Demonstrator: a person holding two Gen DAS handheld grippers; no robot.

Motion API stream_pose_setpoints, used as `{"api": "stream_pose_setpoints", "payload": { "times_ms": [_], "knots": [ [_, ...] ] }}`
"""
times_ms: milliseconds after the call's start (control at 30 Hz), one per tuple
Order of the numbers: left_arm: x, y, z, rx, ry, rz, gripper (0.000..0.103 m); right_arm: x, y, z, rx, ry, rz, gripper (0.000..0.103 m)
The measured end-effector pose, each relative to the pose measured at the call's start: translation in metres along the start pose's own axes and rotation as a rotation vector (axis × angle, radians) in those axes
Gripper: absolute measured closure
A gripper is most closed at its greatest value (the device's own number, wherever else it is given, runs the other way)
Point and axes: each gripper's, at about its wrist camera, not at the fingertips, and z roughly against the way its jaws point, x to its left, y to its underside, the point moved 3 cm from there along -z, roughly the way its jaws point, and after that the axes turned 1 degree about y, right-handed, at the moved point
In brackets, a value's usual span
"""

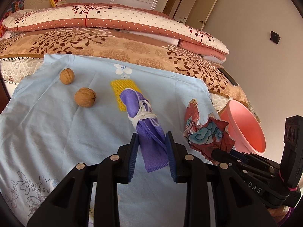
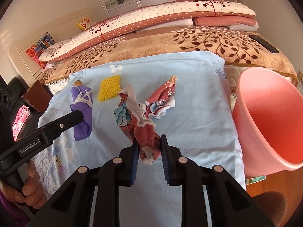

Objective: Collect trash
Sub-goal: 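Grasp the purple cloth with the left tool while the right tool grasps the crumpled wrapper, then carry the purple cloth and wrapper over the pink bucket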

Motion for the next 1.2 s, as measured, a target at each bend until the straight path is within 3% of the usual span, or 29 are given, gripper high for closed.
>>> {"api": "stream_pose_setpoints", "payload": {
  "times_ms": [300, 767, 1200],
  "knots": [
    [-0.014, 0.010, -0.007, 0.037, -0.012, -0.032, 0.074, -0.011, 0.010, 0.003, 0.008, 0.032, 0.003, 0.082],
    [-0.031, 0.013, -0.013, 0.056, -0.039, -0.086, 0.074, -0.021, 0.016, -0.001, 0.037, -0.014, -0.018, 0.082],
    [-0.059, 0.008, -0.008, 0.009, -0.028, -0.171, 0.074, -0.043, 0.014, 0.024, -0.049, -0.044, -0.079, 0.083]
  ]
}}
